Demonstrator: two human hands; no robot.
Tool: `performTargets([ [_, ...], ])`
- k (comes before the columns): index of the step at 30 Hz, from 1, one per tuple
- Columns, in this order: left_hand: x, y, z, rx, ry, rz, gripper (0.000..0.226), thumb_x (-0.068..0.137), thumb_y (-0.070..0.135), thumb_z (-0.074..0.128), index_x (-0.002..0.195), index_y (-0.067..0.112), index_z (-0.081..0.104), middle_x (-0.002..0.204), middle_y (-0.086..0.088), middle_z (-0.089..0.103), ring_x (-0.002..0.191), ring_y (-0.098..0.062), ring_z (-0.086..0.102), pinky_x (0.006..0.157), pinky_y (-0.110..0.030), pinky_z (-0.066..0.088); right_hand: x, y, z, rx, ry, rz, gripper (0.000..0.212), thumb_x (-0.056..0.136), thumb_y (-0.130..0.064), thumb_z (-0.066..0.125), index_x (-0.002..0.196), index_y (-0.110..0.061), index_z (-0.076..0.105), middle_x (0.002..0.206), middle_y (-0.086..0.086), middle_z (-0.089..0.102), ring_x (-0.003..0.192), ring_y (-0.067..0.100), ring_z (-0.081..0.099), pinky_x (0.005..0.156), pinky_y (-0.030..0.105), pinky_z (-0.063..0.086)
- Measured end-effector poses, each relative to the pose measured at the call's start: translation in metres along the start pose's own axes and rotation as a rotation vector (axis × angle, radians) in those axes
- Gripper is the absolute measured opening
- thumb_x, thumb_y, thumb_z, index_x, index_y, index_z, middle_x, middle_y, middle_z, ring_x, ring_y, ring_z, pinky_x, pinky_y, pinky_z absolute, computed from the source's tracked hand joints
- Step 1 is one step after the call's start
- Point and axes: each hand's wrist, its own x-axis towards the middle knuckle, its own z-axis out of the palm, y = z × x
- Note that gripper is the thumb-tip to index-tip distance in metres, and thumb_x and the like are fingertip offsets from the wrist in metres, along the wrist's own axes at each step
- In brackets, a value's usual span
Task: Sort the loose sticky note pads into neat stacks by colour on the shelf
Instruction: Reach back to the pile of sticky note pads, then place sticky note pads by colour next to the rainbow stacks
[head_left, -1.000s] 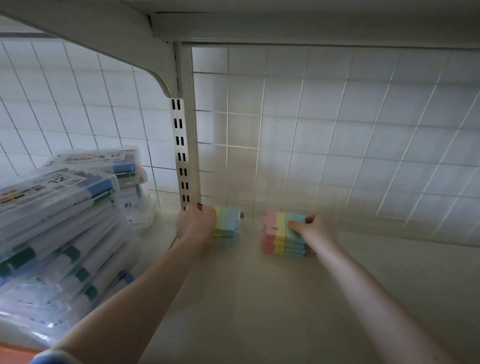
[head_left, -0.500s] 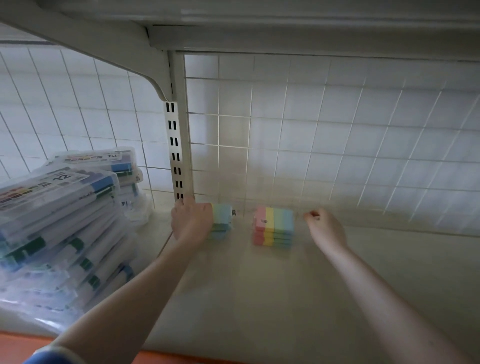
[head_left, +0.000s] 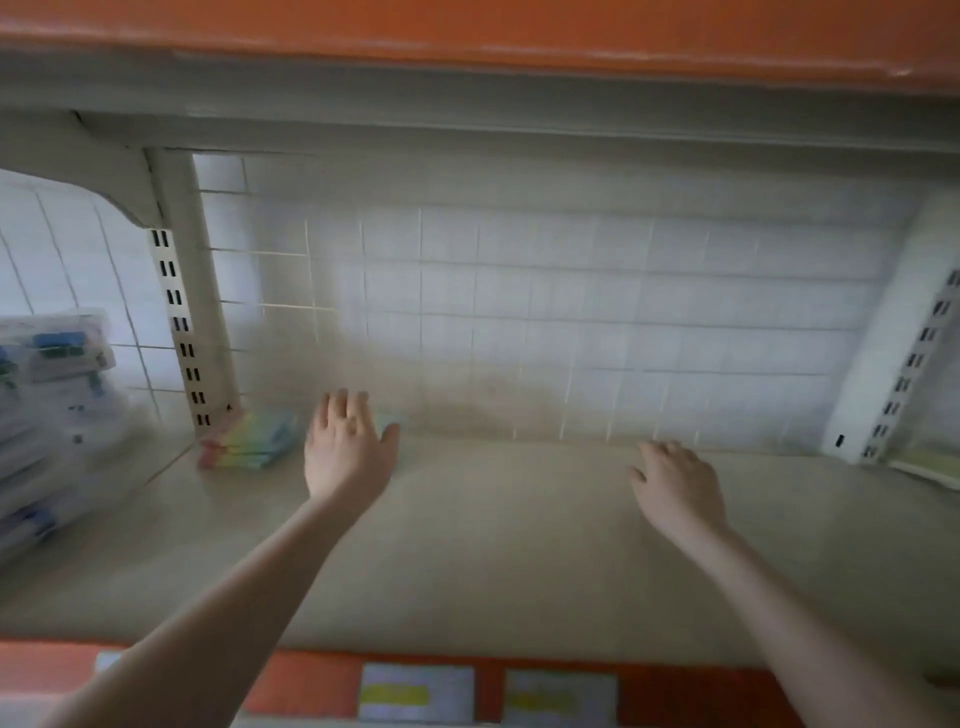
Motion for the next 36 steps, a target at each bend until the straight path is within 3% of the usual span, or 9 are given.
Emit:
performTargets([
  [5,-0.054,0.107,0.040,-0.045,-0.034,0.026,0.055,0.093,0.035,0.051,0.138,0.006,0.039,0.149,-0.014,0.033,0.141,-0.030,0.019,0.114,-0.038,0.017,-0.007,0.123,-0.016,-0.049,0.018,-0.019,0.033,0.096,-0.034,0.042,0.119,-0.014,0.054,0.120,0.008,0.057,0.114,0.026,0.052,0.093,0.034,0.038],
  [10,-0.089,0.196,0.068,-0.090,-0.105,0.080,0.057,0.094,0.039,0.049,0.141,0.010,0.036,0.152,-0.011,0.028,0.144,-0.028,0.014,0.116,-0.038,0.016,-0.020,0.223,-0.032,-0.024,0.030,0.076,0.034,0.095,-0.031,0.041,0.122,-0.014,0.054,0.121,0.008,0.058,0.112,0.026,0.053,0.092,0.034,0.040],
  [22,-0.119,0.324,0.112,-0.145,-0.242,0.260,0.054,0.094,0.037,0.048,0.138,0.007,0.037,0.147,-0.010,0.032,0.141,-0.026,0.018,0.112,-0.042,0.022,-0.053,0.360,-0.048,0.045,0.065,0.282,0.031,0.096,-0.033,0.043,0.115,-0.012,0.055,0.112,0.009,0.059,0.102,0.026,0.055,0.082,0.035,0.042],
  [26,-0.131,0.366,0.136,-0.162,-0.290,0.288,0.055,0.095,0.038,0.047,0.140,0.007,0.036,0.150,-0.011,0.029,0.143,-0.026,0.014,0.115,-0.041,0.018,-0.053,0.409,-0.051,0.000,0.101,0.303,0.030,0.098,-0.029,0.039,0.116,-0.010,0.054,0.120,0.011,0.057,0.103,0.029,0.056,0.081,0.035,0.043],
  [28,-0.140,0.389,0.150,-0.164,-0.315,0.297,0.056,0.095,0.039,0.046,0.141,0.008,0.034,0.151,-0.010,0.027,0.144,-0.025,0.012,0.116,-0.040,0.017,-0.051,0.439,-0.051,0.032,0.132,0.306,0.035,0.097,-0.029,0.040,0.127,-0.014,0.051,0.125,0.010,0.056,0.103,0.030,0.056,0.081,0.037,0.045],
  [30,-0.150,0.415,0.163,-0.170,-0.318,0.304,0.056,0.096,0.039,0.045,0.142,0.009,0.033,0.152,-0.009,0.026,0.144,-0.024,0.012,0.116,-0.040,0.016,-0.049,0.471,-0.049,0.057,0.133,0.281,0.039,0.097,-0.028,0.041,0.134,-0.018,0.046,0.116,0.009,0.060,0.102,0.030,0.056,0.080,0.037,0.045],
  [34,-0.170,0.473,0.189,-0.181,-0.310,0.276,0.055,0.096,0.039,0.045,0.142,0.010,0.034,0.153,-0.009,0.025,0.144,-0.024,0.013,0.116,-0.039,0.016,-0.037,0.535,-0.046,0.052,0.102,0.242,0.027,0.097,-0.031,0.045,0.109,-0.011,0.057,0.101,0.008,0.063,0.094,0.027,0.056,0.072,0.032,0.036],
  [36,-0.180,0.502,0.202,-0.182,-0.319,0.265,0.054,0.096,0.039,0.044,0.141,0.010,0.035,0.153,-0.009,0.026,0.144,-0.023,0.014,0.115,-0.038,0.017,-0.030,0.559,-0.047,0.147,0.091,0.178,0.027,0.095,-0.033,0.050,0.106,-0.012,0.060,0.097,0.004,0.064,0.091,0.023,0.056,0.074,0.033,0.042],
])
